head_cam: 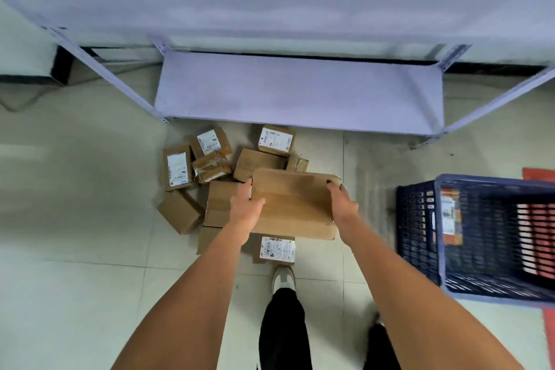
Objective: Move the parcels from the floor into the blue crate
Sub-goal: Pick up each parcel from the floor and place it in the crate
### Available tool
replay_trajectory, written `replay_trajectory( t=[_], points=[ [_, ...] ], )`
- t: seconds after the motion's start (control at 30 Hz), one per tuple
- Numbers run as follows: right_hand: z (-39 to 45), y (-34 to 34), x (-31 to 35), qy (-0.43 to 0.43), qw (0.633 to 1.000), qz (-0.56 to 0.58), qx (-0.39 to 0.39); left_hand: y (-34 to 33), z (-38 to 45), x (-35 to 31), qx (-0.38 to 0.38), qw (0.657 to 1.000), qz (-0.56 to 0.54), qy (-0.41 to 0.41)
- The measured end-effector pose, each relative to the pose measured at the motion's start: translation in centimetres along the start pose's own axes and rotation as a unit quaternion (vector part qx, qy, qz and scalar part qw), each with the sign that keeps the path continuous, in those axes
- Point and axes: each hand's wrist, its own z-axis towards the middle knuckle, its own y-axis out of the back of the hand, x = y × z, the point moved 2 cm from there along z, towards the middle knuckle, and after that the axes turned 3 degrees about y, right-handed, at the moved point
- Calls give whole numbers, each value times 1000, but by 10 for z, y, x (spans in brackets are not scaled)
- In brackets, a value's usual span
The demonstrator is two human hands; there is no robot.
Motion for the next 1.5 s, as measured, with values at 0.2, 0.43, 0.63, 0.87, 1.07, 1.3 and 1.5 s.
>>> replay_trajectory(
  t=[0.2,0.43,0.63,0.87,1.07,1.3,1.5],
  points=[
    [-28,98,21,32,998,49,-38,-49,-81,-54,31,998,-52,-27],
    [-56,256,-3,46,993,103,-38,-161,-182,-94,16,969,-245,-20],
    [-69,380,-39,57,990,130,24,-265,-251,-128,-69,972,-218,-46],
    [-68,476,-62,36,966,248,62,-345,-292,-138,-4,982,-187,-33],
    [-56,525,-60,56,971,217,81,-379,-304,-141,72,967,-243,-2],
    [-31,570,-80,25,983,95,154,-379,-288,-179,194,971,-136,-23],
    [-19,577,-108,-36,940,148,304,-408,-273,-228,235,963,-22,-131]
  ],
)
